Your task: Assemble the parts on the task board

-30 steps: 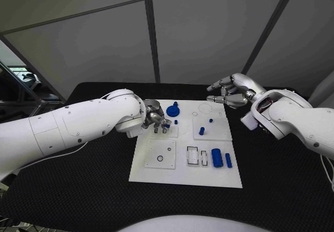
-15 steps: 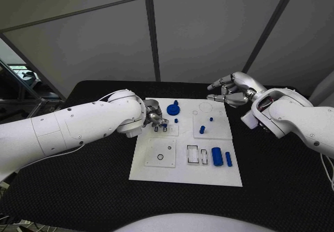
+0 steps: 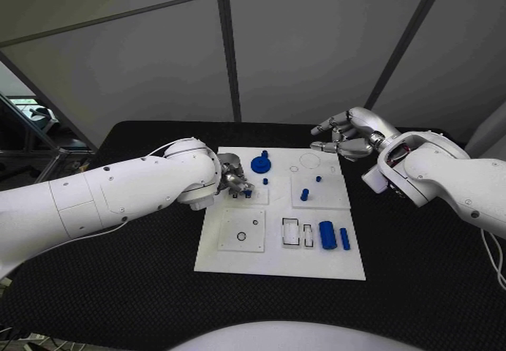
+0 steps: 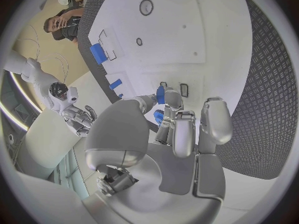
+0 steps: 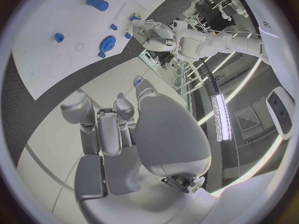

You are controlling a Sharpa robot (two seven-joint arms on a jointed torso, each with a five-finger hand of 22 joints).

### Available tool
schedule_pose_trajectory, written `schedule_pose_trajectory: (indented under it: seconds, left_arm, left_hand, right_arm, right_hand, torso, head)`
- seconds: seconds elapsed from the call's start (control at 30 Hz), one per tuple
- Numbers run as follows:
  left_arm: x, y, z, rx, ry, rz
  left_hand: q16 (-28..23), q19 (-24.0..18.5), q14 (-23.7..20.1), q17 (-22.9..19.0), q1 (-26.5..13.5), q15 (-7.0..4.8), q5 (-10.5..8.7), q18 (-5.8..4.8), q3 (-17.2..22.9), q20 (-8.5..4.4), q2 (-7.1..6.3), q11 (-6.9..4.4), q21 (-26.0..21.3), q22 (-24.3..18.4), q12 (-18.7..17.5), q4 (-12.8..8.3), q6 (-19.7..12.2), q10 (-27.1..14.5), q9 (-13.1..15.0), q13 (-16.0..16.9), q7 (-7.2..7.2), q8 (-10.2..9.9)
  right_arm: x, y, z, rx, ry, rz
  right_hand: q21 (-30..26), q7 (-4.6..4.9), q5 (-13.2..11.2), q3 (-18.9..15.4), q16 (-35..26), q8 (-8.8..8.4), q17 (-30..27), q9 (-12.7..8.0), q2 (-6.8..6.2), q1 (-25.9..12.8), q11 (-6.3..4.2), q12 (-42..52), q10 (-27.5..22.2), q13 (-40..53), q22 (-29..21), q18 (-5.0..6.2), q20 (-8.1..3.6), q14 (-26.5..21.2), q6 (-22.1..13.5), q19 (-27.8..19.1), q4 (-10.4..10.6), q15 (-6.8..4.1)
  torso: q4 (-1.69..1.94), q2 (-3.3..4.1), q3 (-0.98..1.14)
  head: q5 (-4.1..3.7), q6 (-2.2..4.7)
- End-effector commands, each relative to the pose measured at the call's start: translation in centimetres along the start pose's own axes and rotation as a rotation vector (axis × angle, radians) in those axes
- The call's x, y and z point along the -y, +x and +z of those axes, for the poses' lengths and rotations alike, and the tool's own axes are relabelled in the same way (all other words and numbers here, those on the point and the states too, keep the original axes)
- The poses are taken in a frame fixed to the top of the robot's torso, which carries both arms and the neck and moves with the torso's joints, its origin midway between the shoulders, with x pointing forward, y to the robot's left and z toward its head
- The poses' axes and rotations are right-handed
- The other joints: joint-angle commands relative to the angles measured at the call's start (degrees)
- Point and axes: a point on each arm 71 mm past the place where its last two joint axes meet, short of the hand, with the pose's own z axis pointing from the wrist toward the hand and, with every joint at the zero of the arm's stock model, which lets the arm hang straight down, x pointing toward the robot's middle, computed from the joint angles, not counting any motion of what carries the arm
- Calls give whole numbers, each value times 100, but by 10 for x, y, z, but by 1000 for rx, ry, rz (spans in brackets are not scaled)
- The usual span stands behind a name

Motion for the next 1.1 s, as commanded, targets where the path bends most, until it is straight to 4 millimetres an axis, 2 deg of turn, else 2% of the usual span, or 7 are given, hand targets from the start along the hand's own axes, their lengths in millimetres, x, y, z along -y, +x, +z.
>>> schedule_pose_trajectory:
  seconds: [0.03, 0.43, 0.83, 1.1]
  left_arm:
    - [0, 0, 0, -1, -8, 32]
    - [1, 2, 1, -8, -14, 58]
    - [1, 4, 1, -33, -27, 83]
    - [1, 5, 1, -48, -30, 94]
  left_hand:
    - [9, 55, 464, 1227, -20, -29, 2, -28, 690, 4, 17, -44, 38, 5, 33, -665, -31, 4, 3, 7, -4, 28]
    - [20, 67, 470, 1242, -37, -29, -6, -33, 707, 4, 6, -43, 50, 25, 39, -682, -40, -1, 9, 3, -3, 39]
    - [45, 97, 484, 1273, -111, -28, -34, -43, 697, 3, -56, -43, 80, 75, 107, -711, -44, 35, 23, 51, -6, 69]
    - [61, 115, 494, 1295, -159, -31, -49, -49, 669, 2, -86, -49, 98, 106, 152, -722, -25, 67, 29, 83, -15, 92]
  right_arm:
    - [-1, 0, 1, -7, -5, -2]
    - [-2, 1, 1, -10, -8, -1]
    - [-2, 1, 1, -12, -8, -1]
    - [-2, 1, 1, -13, -8, -1]
  right_hand:
    - [-24, 7, 31, -7, -24, 28, 106, -6, 42, 26, 3, -38, -44, -7, -8, 49, -15, 243, 48, -13, 19, -55]
    - [-24, 7, 31, -7, -24, 28, 106, -6, 42, 26, 3, -38, -44, -7, -8, 49, -15, 243, 48, -13, 19, -55]
    - [-24, 7, 31, -7, -24, 28, 106, -6, 42, 26, 3, -38, -44, -7, -8, 49, -15, 243, 48, -13, 19, -55]
    - [-32, 7, 41, -5, -29, 30, 101, -6, 47, 26, 3, -41, -48, -12, -21, 51, -16, 241, 48, -17, 24, -55]
  torso:
    - [4, -6, 4]
    - [0, -1, 5]
    - [10, -3, 5]
    - [4, -2, 6]
  head:
    - [-4, -19]
    - [-13, 5]
    - [-19, -28]
    - [-23, -45]
